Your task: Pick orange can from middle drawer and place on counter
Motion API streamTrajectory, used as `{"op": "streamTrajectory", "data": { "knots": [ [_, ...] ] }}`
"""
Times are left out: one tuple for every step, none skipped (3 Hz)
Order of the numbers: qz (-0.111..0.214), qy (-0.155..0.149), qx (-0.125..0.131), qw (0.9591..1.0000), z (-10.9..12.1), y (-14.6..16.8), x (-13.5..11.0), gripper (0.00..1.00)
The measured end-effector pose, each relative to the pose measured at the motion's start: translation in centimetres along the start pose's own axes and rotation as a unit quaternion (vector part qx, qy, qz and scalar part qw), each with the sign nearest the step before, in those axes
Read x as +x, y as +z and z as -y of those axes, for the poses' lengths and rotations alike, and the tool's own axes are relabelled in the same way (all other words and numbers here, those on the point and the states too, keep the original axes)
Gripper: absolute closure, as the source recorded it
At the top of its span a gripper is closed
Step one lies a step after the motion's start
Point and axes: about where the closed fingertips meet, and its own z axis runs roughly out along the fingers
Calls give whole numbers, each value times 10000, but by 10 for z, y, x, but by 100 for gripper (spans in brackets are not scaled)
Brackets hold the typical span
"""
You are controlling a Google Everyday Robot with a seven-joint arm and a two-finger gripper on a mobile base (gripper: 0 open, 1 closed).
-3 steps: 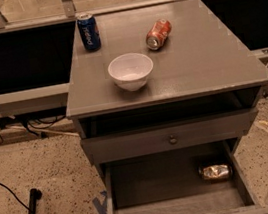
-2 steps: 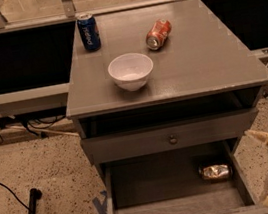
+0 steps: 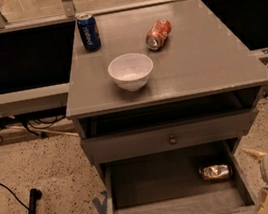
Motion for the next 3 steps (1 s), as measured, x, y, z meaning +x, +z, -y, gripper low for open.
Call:
{"op": "streamTrajectory", "data": {
  "knots": [
    [-10, -7, 5, 10000, 0, -1, 0, 0],
    [16, -159, -103, 9998, 13, 31, 5, 0],
    [-6, -343, -208, 9992, 30, 82, 17, 0]
  ]
}}
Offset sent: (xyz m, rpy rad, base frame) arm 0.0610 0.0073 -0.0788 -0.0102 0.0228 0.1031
